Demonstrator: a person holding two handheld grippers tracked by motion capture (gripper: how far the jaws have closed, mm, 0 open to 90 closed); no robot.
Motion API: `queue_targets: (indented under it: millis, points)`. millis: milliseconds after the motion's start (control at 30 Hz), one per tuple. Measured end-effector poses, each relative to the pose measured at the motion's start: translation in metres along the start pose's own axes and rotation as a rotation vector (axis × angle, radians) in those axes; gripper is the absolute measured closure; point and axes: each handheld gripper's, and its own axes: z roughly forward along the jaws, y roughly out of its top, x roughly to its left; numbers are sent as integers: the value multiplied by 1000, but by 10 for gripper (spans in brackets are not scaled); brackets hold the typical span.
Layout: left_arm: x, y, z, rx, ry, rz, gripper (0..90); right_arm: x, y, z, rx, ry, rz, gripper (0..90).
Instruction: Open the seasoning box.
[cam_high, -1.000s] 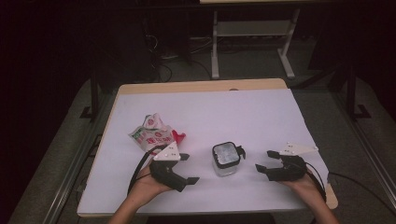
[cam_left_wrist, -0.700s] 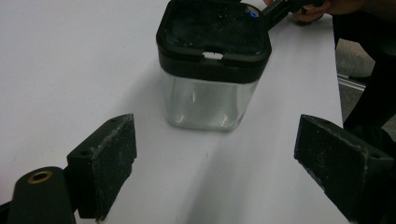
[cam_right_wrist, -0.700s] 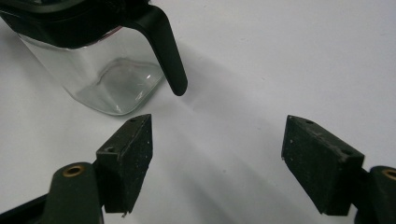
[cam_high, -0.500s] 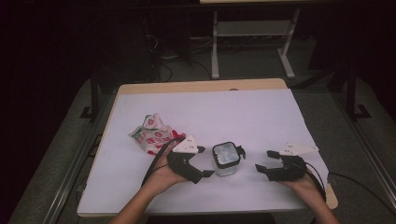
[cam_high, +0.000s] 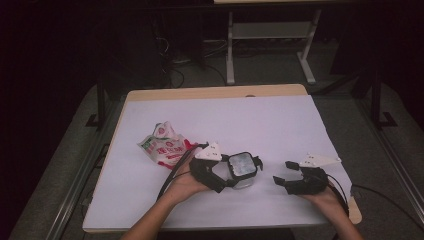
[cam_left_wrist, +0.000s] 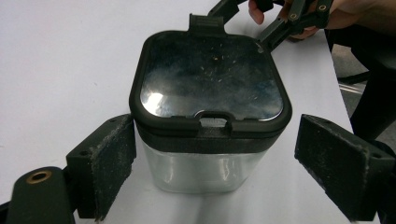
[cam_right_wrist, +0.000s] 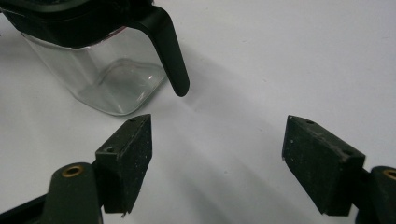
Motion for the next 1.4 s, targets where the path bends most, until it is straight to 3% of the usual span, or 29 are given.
queue_targets:
  millis: [267, 967, 1100, 1400]
  points:
    - [1, -1, 1, -4, 4, 2, 178, -1, -2, -1, 6, -4, 3, 240]
    - [-1, 2, -1, 6, 24, 3, 180, 1, -1, 0, 7, 0, 4, 242]
    - [-1, 4, -3, -19, 16, -10, 182, 1, -1, 0, 7, -1, 2, 243]
    - [-2, 6, -4, -17, 24, -16, 183, 0, -1, 0, 7, -3, 0, 243]
